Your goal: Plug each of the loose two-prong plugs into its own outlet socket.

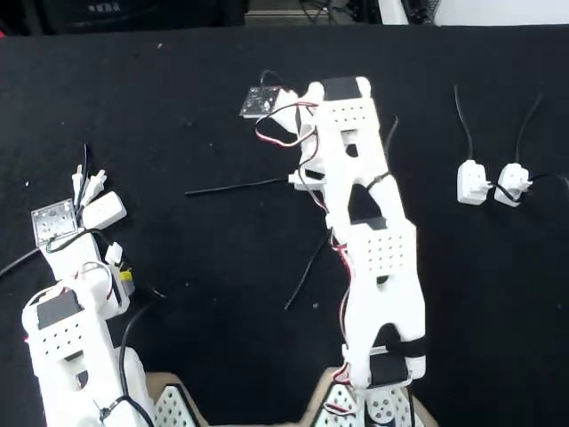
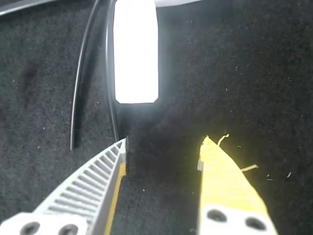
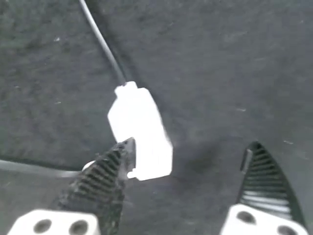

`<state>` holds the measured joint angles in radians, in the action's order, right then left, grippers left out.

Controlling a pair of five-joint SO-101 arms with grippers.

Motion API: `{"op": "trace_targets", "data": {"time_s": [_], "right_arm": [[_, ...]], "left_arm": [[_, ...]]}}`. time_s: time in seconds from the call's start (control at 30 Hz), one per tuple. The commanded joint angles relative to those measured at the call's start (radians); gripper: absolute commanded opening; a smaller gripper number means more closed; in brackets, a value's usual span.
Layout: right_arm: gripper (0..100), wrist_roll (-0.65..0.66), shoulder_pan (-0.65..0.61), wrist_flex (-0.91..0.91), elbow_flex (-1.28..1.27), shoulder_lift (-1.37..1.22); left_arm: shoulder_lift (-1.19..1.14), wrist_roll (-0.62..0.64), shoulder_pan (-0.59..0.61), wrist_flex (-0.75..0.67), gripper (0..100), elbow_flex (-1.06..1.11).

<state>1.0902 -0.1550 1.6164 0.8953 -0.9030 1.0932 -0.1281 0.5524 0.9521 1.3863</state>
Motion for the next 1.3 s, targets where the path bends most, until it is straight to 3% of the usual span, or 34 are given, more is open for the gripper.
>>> {"op": "trace_targets", "data": {"time_s": [0.0, 0.13, 0.27, 0.7, 0.83, 0.97, 1.1, 1.27], "right_arm": [[32.2, -0.018, 0.028, 0.005, 0.107, -0.042], [32.2, -0.018, 0.015, 0.143, 0.271, -0.048], [32.2, -0.109, 0.0, 0.15, 0.309, -0.002], [32.2, -0.012, -0.025, 0.144, -0.122, 0.203], [31.5, 0.04, -0.026, 0.063, -0.254, 0.217], [26.0, 0.04, -0.026, -0.084, -0.303, 0.182], [23.6, 0.04, -0.029, -0.118, -0.262, 0.128], [0.2, -0.037, -0.023, -0.117, -0.196, 0.091]], "left_arm": [[0.012, 0.006, 0.007, 0.0, 24, -0.053], [0.012, 0.006, 0.007, -0.002, 24, -0.053], [0.012, 0.006, 0.004, -0.003, 24, -0.053], [0.012, 0.005, 0.004, -0.003, 24, -0.053], [0.012, 0.005, 0.002, -0.003, 24, -0.053], [0.012, 0.005, 0.002, -0.003, 24, -0.051], [0.012, 0.005, 0.002, -0.003, 24, -0.051], [0.012, 0.005, 0.002, -0.003, 24, -0.051]]}}
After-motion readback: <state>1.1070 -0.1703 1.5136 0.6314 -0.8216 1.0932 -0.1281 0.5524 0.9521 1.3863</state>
